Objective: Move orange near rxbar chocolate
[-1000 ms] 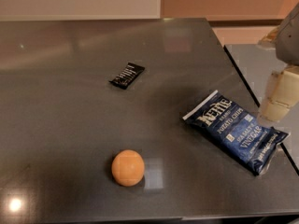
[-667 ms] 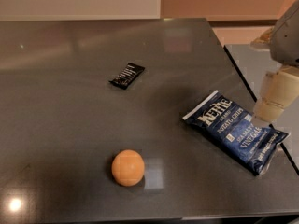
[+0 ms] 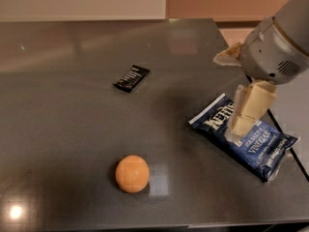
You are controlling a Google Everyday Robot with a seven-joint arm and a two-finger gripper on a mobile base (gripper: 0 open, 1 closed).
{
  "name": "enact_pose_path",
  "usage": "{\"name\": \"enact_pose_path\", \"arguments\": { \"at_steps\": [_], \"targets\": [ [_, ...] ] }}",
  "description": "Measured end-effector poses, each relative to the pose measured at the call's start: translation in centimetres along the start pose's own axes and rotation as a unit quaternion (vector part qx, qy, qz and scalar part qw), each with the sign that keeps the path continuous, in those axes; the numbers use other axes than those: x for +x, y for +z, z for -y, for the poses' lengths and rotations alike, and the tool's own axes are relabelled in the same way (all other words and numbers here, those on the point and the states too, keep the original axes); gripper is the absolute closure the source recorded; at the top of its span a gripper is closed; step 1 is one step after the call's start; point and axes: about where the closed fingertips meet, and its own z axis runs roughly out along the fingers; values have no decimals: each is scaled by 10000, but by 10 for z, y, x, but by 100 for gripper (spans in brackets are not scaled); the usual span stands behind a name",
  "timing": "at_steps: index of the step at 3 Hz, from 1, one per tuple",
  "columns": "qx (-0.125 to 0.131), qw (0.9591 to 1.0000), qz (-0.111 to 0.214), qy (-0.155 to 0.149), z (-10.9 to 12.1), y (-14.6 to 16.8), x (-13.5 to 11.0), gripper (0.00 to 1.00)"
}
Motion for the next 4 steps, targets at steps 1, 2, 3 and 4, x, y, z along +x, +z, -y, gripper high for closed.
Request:
{"name": "enact_pose_path", "arguments": {
  "at_steps": [1,2,3,4],
  "targets": [
    [-267,9971,566,-441,-20,23,-34,0],
    [-449,9917,911,-786,-40,42,-59,0],
    [-649,9858,1083,-1109,-66,66,-79,0],
    [-865,9810,1101,-1344,-87,91,-93,0]
  ]
}}
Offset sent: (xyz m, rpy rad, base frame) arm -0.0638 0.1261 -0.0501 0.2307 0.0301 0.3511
